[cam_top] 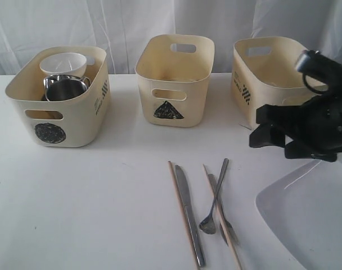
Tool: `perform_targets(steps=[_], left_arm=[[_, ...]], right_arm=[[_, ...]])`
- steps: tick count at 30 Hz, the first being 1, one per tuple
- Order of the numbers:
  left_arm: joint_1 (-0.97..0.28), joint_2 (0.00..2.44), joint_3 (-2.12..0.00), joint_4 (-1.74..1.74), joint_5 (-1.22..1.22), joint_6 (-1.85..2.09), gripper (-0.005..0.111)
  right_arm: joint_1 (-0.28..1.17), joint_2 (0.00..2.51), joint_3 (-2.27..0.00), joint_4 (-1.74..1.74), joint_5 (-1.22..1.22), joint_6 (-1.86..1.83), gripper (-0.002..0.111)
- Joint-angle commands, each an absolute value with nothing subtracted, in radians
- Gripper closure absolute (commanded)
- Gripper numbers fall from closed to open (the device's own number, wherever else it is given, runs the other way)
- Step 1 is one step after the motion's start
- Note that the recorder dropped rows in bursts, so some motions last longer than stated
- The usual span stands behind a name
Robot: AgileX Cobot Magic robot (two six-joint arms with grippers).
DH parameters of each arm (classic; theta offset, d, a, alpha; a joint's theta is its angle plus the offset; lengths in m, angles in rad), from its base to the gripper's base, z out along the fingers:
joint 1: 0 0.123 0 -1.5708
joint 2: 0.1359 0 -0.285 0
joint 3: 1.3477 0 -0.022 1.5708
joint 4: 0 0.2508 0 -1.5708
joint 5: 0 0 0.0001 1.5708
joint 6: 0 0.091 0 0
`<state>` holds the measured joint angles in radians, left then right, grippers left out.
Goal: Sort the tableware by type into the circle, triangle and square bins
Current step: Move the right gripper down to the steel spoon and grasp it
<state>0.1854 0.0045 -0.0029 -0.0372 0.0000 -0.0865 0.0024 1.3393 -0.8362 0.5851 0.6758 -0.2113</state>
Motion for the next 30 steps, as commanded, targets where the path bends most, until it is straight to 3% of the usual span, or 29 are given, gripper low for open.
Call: perform_targets(steps=[1, 9, 17, 30], left_arm=[[0.190, 0.000, 0.000, -0.042, 0.000, -0.091, 0.060], [0.190, 0.000, 0.000, -0.042, 0.000, -0.091, 0.060], [0.190, 0.000, 0.000, -0.042, 0.000, -0.091, 0.060], [0.190, 0.000, 0.000, -0.042, 0.000, -0.091, 0.060]], right_arm=[[0.092, 1.456, -0.915, 0.586, 0.706, -0.221, 0.043], [0.149, 1.634, -1.044, 0.568, 0.683, -0.052, 0.043], [0.150, 1.694, -1.049, 0.281, 0.661, 0.276, 0.043], [0.227, 1.783, -1.050, 0.260, 0.637, 0.316, 0.049]])
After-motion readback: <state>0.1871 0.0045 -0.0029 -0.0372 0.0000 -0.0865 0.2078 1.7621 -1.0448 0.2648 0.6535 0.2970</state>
